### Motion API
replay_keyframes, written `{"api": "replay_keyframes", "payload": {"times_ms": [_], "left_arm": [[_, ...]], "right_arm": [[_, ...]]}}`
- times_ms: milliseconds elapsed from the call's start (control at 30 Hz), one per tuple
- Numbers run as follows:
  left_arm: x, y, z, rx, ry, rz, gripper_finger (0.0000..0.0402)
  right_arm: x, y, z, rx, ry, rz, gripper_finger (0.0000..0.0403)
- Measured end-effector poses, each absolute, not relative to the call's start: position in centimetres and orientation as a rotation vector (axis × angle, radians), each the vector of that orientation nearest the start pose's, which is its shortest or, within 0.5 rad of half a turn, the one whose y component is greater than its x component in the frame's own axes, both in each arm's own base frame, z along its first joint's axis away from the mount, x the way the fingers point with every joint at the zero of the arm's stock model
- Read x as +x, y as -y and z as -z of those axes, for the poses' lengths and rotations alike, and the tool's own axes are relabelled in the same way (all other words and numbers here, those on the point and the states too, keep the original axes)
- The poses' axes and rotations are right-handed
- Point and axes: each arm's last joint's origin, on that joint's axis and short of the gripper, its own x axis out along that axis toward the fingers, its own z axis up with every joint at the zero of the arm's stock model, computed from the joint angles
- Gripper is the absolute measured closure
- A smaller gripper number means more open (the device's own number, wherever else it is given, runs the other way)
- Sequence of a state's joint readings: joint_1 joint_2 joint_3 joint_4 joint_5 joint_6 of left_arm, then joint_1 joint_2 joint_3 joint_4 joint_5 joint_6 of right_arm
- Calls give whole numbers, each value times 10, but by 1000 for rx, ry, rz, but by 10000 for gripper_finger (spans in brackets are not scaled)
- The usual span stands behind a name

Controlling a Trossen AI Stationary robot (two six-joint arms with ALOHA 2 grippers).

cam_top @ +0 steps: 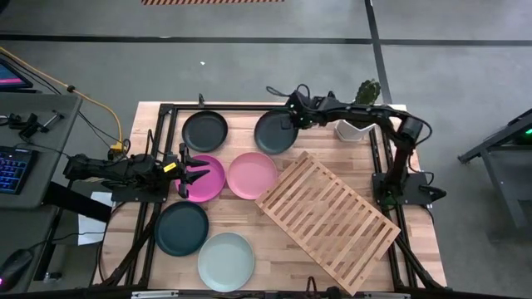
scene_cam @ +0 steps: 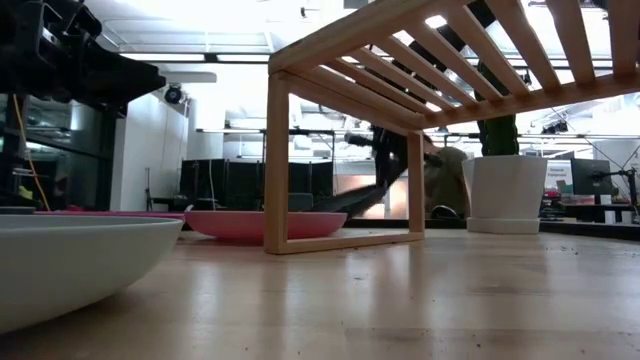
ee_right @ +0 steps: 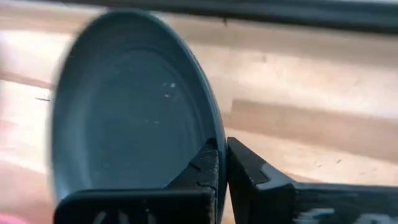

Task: Place and stack plates onto a shelf
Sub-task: Put the right black plate on the shelf

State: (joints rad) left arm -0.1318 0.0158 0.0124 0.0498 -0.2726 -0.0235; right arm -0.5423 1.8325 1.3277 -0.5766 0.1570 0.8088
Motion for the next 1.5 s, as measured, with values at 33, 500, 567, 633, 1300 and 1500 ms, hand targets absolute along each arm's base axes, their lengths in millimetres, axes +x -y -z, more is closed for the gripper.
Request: {"api": "replay_keyframes", "payload": {"times_ms": [33,500,567,633,1300,1500], "left_arm": [[97,5,-171,-33,47,-140,289],[97,5,-171,-33,47,-140,289],[97,5,-171,-33,47,-140,289],[97,5,-171,-33,47,-140,289],[97,5,-171,-33,47,-140,289],[97,5,-171,-33,47,-140,289]], "right_arm": [[318,199,-216,898,-751,1034,402],[260,148,-353,697,-458,604,403],[247,127,-371,645,-453,459,403],[232,104,-386,621,-466,302,403],[129,-56,-393,831,-1052,-104,403],[140,-87,-375,663,-1216,-83,403]]}}
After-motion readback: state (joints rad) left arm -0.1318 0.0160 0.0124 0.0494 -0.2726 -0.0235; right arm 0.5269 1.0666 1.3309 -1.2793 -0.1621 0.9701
